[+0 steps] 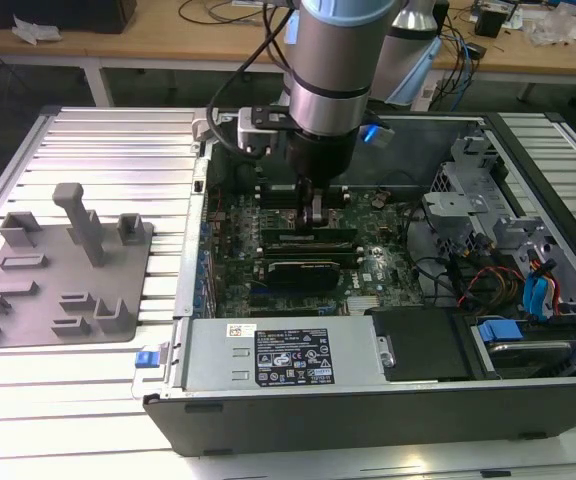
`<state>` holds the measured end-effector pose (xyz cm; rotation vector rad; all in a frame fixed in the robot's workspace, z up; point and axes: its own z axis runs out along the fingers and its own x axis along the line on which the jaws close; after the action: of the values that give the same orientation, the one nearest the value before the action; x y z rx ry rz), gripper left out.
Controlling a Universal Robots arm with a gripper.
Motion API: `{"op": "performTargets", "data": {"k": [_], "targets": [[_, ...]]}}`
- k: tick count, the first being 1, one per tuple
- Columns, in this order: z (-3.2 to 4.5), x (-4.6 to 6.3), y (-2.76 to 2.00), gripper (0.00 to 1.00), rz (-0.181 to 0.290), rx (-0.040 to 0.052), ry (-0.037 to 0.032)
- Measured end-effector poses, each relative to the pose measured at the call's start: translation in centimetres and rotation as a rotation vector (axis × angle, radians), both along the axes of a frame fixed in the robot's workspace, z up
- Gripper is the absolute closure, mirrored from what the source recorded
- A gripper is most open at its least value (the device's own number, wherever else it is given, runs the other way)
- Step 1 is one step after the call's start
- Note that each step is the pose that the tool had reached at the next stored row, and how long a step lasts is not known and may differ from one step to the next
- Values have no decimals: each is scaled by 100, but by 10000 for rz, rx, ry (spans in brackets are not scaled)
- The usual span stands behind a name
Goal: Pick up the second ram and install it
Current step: 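Insert the second ram into the second slot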
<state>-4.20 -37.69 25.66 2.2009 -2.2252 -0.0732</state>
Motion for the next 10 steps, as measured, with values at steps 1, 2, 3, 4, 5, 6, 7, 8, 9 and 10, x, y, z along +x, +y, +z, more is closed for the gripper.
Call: {"op": "performTargets", "data": {"k": [1, 2, 3, 4, 5, 6, 7, 8, 9, 10], "targets": [[-3, 5, 0, 91, -1, 1, -1], [-5, 10, 0, 91, -1, 2, -1], [-26, 27, 0, 91, -1, 2, -1], [-58, 28, 0, 91, -3, 1, -1], [-74, 29, 0, 91, -1, 2, -1], [-83, 29, 0, 91, -1, 2, -1], [-93, 29, 0, 91, -1, 3, -2], [-108, 29, 0, 91, -1, 2, -1], [-119, 33, 0, 91, 1, 1, 0], [-127, 41, 0, 91, -1, 0, 0]]}}
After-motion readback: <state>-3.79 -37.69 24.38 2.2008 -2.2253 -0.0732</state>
